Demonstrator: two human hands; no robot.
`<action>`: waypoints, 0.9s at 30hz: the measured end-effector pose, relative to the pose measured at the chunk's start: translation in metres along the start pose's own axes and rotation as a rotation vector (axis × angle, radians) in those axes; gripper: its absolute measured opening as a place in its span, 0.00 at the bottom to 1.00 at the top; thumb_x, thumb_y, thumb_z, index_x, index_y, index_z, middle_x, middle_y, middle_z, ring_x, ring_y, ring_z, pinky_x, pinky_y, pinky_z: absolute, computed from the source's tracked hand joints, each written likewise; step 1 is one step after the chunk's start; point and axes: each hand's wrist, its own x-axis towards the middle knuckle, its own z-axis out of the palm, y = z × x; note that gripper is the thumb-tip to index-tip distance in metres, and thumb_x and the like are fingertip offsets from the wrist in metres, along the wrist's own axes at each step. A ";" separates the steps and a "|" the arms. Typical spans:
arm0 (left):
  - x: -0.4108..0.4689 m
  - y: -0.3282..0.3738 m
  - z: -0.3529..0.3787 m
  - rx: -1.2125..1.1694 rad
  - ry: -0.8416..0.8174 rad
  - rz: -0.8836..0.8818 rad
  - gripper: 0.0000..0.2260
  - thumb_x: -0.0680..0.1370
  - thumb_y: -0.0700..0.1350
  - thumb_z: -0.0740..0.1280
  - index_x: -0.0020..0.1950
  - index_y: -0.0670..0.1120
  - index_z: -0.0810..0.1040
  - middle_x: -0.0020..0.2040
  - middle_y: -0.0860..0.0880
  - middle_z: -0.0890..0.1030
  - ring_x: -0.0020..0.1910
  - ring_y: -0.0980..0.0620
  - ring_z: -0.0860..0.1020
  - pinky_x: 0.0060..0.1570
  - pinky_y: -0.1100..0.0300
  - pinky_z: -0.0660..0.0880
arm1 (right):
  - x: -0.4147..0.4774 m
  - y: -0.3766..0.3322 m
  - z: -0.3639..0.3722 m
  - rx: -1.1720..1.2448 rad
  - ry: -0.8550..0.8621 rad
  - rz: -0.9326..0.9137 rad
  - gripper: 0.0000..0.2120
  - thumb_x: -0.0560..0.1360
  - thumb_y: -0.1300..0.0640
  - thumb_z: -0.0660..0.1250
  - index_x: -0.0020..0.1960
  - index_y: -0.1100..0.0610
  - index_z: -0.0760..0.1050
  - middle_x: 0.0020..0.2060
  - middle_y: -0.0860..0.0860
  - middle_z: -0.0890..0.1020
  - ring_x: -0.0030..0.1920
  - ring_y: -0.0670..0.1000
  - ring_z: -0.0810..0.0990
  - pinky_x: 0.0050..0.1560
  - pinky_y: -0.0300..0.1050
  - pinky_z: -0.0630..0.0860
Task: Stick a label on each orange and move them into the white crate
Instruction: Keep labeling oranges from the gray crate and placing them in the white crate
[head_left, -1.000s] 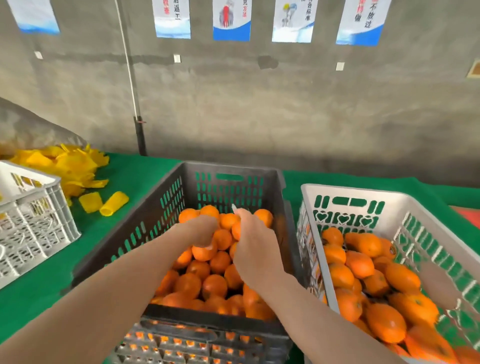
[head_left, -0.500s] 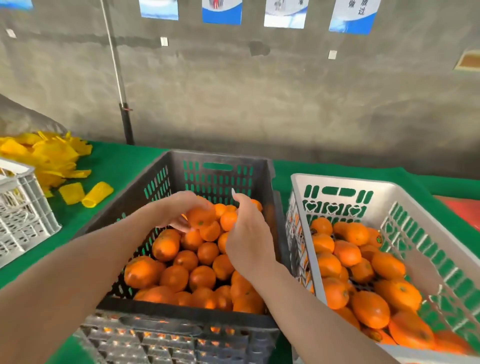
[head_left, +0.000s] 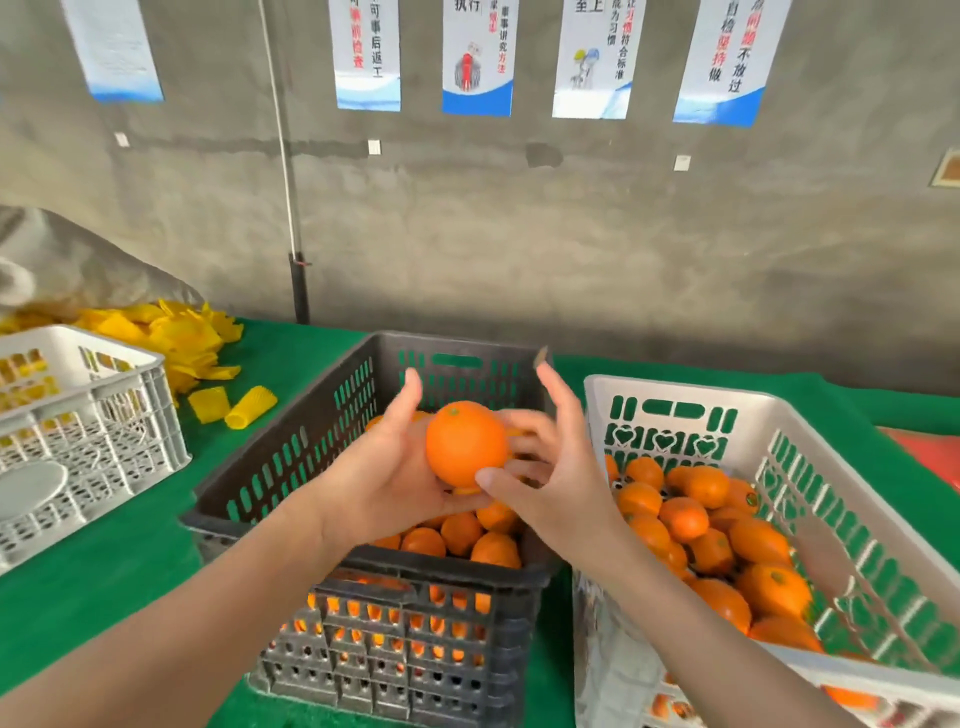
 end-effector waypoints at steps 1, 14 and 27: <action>-0.004 -0.003 0.009 -0.021 -0.066 0.032 0.33 0.77 0.65 0.55 0.71 0.43 0.68 0.67 0.37 0.74 0.68 0.39 0.71 0.70 0.40 0.63 | -0.007 -0.004 -0.008 0.049 0.021 0.048 0.43 0.70 0.61 0.75 0.71 0.39 0.50 0.56 0.49 0.79 0.56 0.49 0.79 0.56 0.49 0.78; 0.002 -0.045 0.102 -0.028 0.096 0.047 0.31 0.67 0.55 0.70 0.68 0.44 0.70 0.61 0.41 0.79 0.53 0.45 0.82 0.46 0.53 0.81 | -0.058 -0.042 -0.091 -0.162 -0.035 0.096 0.07 0.75 0.62 0.67 0.39 0.54 0.76 0.54 0.49 0.75 0.59 0.47 0.73 0.62 0.56 0.71; 0.009 -0.065 0.136 0.106 0.095 0.083 0.23 0.70 0.56 0.70 0.62 0.48 0.75 0.57 0.43 0.82 0.51 0.47 0.83 0.47 0.55 0.80 | -0.074 -0.037 -0.119 -0.682 0.109 -0.116 0.08 0.73 0.52 0.70 0.42 0.56 0.75 0.40 0.49 0.79 0.42 0.49 0.77 0.44 0.50 0.75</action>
